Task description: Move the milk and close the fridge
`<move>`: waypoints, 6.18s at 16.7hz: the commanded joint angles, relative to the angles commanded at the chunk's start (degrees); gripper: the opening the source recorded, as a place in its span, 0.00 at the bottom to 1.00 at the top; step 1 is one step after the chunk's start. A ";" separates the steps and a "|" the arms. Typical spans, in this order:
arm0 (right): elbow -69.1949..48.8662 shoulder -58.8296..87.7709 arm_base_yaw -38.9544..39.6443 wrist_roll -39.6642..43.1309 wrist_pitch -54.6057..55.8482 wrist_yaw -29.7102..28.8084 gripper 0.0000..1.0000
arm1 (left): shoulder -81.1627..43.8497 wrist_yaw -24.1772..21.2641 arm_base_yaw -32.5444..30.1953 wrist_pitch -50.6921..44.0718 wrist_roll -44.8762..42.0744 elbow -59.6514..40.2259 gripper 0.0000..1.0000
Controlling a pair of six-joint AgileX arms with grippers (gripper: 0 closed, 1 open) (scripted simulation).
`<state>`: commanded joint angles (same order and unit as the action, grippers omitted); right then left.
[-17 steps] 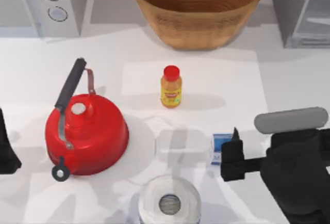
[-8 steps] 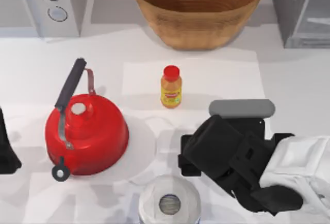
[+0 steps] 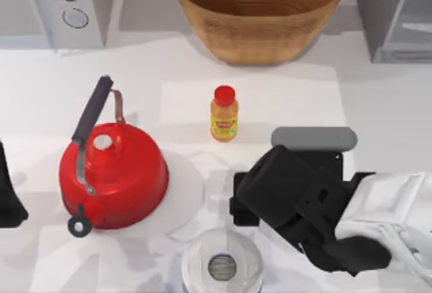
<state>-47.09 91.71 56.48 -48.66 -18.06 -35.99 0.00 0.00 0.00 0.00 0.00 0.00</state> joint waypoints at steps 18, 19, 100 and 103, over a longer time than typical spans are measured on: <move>0.49 6.23 -4.08 4.20 9.23 1.90 0.40 | 0.00 0.00 0.00 0.00 0.00 0.00 1.00; 0.49 6.23 -4.08 4.20 9.23 1.90 0.32 | 0.00 0.00 0.00 0.00 0.00 0.00 1.00; -51.36 34.04 -67.47 54.60 8.22 45.46 0.00 | 0.00 0.00 0.00 0.00 0.00 0.00 1.00; -51.45 34.26 -67.71 54.68 8.14 45.52 0.00 | 0.00 0.00 0.00 0.00 0.00 0.00 1.00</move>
<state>-98.54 125.97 -11.22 6.02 -9.92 9.53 0.00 0.00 0.00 0.00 0.00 0.00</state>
